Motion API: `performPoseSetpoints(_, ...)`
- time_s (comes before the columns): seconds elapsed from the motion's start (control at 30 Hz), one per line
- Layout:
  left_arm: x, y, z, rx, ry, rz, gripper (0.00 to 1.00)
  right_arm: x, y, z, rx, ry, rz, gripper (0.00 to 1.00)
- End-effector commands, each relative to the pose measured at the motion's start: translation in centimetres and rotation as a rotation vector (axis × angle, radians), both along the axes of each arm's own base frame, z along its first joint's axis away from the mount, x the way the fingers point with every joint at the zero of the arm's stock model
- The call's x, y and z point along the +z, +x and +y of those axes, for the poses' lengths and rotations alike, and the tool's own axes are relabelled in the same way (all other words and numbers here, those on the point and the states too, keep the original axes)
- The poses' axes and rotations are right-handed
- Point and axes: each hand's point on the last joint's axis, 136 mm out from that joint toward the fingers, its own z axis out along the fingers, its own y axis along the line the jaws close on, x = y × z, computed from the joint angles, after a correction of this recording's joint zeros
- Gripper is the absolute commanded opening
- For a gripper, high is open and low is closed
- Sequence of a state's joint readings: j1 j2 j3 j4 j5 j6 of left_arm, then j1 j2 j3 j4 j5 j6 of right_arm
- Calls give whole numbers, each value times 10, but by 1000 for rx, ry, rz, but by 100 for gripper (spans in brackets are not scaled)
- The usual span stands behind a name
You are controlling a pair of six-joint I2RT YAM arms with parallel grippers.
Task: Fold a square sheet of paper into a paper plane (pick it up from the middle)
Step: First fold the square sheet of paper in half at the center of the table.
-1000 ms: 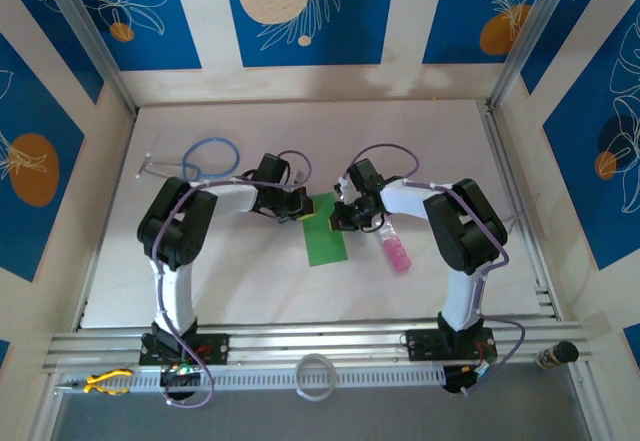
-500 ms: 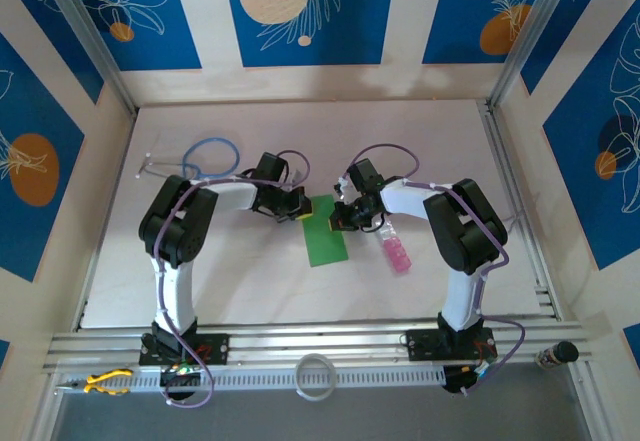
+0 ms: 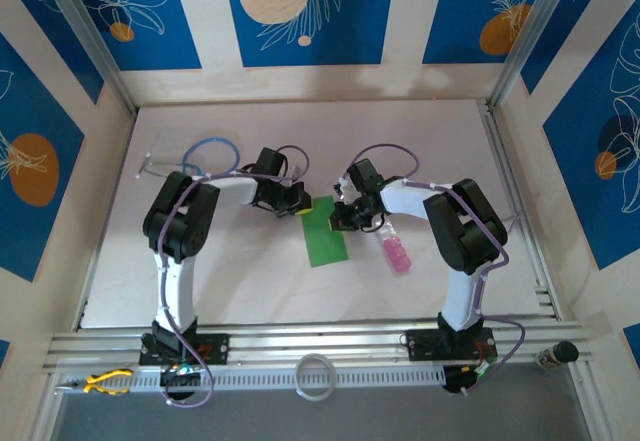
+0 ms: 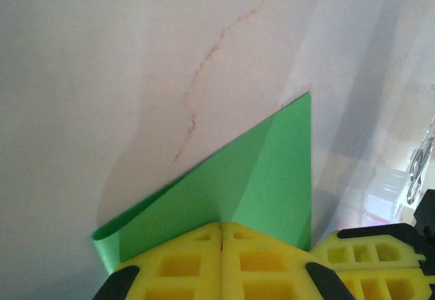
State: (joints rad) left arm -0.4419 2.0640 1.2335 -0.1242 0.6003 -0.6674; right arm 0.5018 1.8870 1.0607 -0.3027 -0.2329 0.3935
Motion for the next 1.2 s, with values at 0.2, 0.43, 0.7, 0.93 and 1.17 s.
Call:
performPoseSetpoints(0.2, -24, 17, 32, 94, 73, 38, 6, -48, -39, -40, -16, -206, 166, 0)
performPoseSetpoints(0.43, -21, 33, 47, 161, 91, 36, 6, -49, -40, -40, -15, -206, 170, 0)
performPoseSetpoints(0.7, -27, 39, 60, 196, 182, 66, 3, -49, -40, -40, -16, -207, 169, 0)
performPoseSetpoints(0.93, -24, 42, 72, 208, 269, 70, 1, -49, -40, -40, -17, -206, 167, 0)
performPoseSetpoints(1.17, 18, 50, 59, 197, 178, -6, 4, -48, -40, -40, -16, -203, 167, 0)
